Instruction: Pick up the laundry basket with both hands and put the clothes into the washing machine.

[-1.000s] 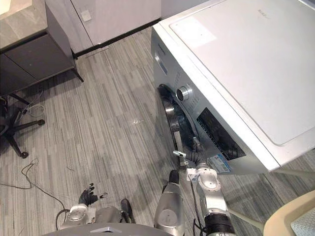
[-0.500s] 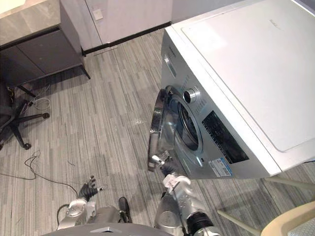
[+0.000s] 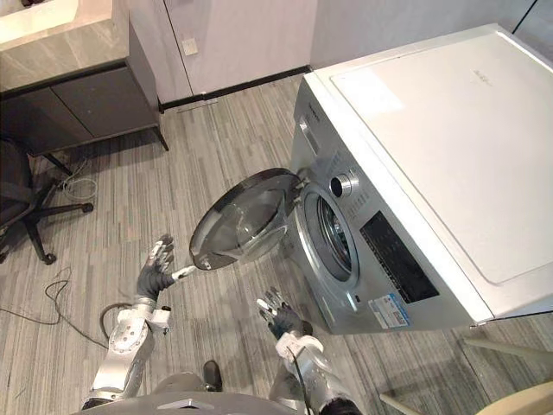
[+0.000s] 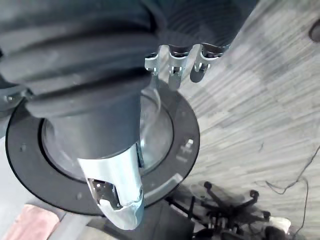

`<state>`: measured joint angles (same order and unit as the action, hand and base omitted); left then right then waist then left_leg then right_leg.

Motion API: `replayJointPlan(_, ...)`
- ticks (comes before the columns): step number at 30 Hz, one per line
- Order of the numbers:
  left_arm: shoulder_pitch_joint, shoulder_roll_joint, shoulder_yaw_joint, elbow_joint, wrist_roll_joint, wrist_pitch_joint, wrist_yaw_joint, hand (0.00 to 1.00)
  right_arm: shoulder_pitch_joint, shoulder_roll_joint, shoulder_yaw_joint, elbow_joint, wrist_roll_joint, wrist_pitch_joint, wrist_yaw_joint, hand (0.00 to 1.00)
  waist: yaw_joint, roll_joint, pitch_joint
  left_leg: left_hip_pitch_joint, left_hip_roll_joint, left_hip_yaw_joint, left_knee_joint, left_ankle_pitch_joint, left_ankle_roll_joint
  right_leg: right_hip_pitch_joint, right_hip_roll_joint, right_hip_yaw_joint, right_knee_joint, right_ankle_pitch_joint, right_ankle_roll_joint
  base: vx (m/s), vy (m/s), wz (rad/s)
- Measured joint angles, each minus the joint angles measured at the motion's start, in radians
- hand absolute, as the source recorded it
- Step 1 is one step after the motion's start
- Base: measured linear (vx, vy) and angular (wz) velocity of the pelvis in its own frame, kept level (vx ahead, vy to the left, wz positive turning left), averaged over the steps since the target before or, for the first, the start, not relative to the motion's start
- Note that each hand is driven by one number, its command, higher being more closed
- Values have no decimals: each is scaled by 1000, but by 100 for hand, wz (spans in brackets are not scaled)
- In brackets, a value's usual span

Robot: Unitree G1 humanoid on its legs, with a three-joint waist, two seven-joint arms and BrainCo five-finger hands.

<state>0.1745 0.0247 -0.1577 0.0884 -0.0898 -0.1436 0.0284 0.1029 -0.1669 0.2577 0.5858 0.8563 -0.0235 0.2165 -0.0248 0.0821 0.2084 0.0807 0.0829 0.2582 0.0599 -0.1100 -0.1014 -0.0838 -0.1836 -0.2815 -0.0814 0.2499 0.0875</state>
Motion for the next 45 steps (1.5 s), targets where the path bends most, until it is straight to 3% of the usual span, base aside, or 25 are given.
replayJointPlan(2,-4,34,-69,-16,-47,-12,-60,0,15,-9,-25,24,-58,4,2,0,-10,-1,-2,12,-1,4,-9,0,0,3,2,8,0,-1,2,21,-4,-10)
replayJointPlan(7,-52,84,-372,-18,-185,-10,-203,0,15,-20,-76,63,-195,-3,1,0,-48,-7,-13,25,2,27,-9,-12,-4,-3,13,36,0,-5,1,4,-10,-17)
replayJointPlan(10,-120,74,-506,8,-283,5,-228,0,13,-38,-78,82,-238,-3,-7,0,-62,-8,-12,10,2,45,-7,-12,-5,-28,15,51,0,-5,-1,-16,-18,-17)
replayJointPlan(13,-267,34,-629,138,-360,28,-243,0,10,-60,-92,104,-274,-9,-24,0,-86,-20,1,-38,-2,74,11,-12,-4,-104,14,84,30,-1,-5,-25,-24,-25)
replayJointPlan(16,-437,6,-663,296,-360,37,-237,0,-11,-60,-104,109,-274,-23,-52,0,-113,-36,40,-69,-2,113,38,-24,-4,-166,17,134,62,-4,-9,-38,-24,-40)
replayJointPlan(22,-517,5,-604,316,-218,13,-185,0,-58,-67,-134,155,-265,-48,-78,0,-127,-47,104,-137,11,188,166,-90,2,-275,32,221,125,-7,-8,-24,-13,-39)
replayJointPlan(25,-482,6,-527,316,-201,10,-147,0,-69,-56,-172,182,-252,-53,-99,0,-133,-45,143,-141,28,253,256,-156,12,-321,54,304,195,-17,-3,-47,48,-69)
replayJointPlan(29,-409,13,-427,314,-228,4,-102,0,-63,-35,-231,228,-227,-53,-167,0,-144,-47,164,-154,40,382,347,-238,27,-362,86,411,164,7,7,-85,105,-101)
replayJointPlan(30,-393,28,-398,314,-245,4,-95,0,-67,-30,-240,222,-225,-51,-182,0,-147,-47,172,-153,51,421,364,-249,39,-374,84,375,159,-26,-37,-76,103,-129)
replayJointPlan(31,-373,36,-350,312,-263,6,-89,0,-89,-21,-263,207,-213,-58,-205,0,-147,-23,190,-141,88,497,360,-246,49,-429,75,236,275,-125,-138,-54,90,-128)
replayJointPlan(33,-333,36,-298,309,-277,7,-76,0,-78,-5,-292,216,-213,-62,-225,0,-142,-32,189,-114,95,546,373,-246,49,-476,34,121,550,-188,-203,99,57,-104)
replayJointPlan(34,-293,36,-255,292,-280,11,-64,0,-62,7,-313,218,-202,-63,-241,0,-128,-42,184,-105,96,558,432,-249,46,-454,23,54,596,-214,-223,133,18,-119)
replayJointPlan(35,-252,40,-210,278,-280,14,-52,0,-54,12,-310,213,-194,-65,-242,0,-129,-43,184,-111,120,544,475,-269,61,-419,46,71,539,-181,-219,7,-3,-113)
replayJointPlan(36,-237,42,-196,279,-279,16,-50,0,-56,13,-315,213,-194,-70,-241,0,-127,-37,180,-120,114,520,412,-273,74,-387,73,110,475,-167,-181,-149,-24,-111)
replayJointPlan(37,-231,42,-187,276,-278,15,-48,0,-42,31,-356,217,-194,-67,-245,0,-107,-51,167,-98,110,548,380,-220,72,-396,43,98,649,-307,-161,-129,-59,-39)
replayJointPlan(38,-224,37,-187,277,-276,22,-47,0,-11,51,-379,219,-192,-66,-246,0,-115,-59,154,-98,114,534,408,-202,83,-370,2,103,758,-396,-116,-50,-97,-6)
replayJointPlan(39,-212,27,-187,273,-270,22,-46,0,13,63,-403,218,-189,-64,-246,0,-114,-58,137,-101,124,521,422,-200,82,-336,-8,118,781,-442,-81,67,-222,35)
replayJointPlan(40,-197,26,-174,274,-243,24,-42,0,37,75,-408,217,-187,-61,-246,0,-101,-72,118,-110,145,512,458,-200,82,-300,12,166,754,-470,-43,51,-224,12)
replayJointPlan(42,-166,9,-132,278,-209,28,-25,0,42,80,-405,213,-178,-66,-246,0,-90,-68,100,-124,199,503,497,-194,73,-245,74,181,648,-484,-29,9,-257,-18)
replayJointPlan(43,-155,0,-111,278,-200,36,-9,0,43,81,-396,212,-164,-72,-246,0,-83,-56,92,-130,238,488,503,-176,65,-211,108,159,582,-460,-50,-1,-214,-17)
replayJointPlan(45,-145,0,-94,275,-184,44,-4,0,53,90,-385,212,-144,-81,-247,0,-84,-59,88,-125,264,452,489,-143,45,-160,145,130,516,-429,-69,-41,-201,12)
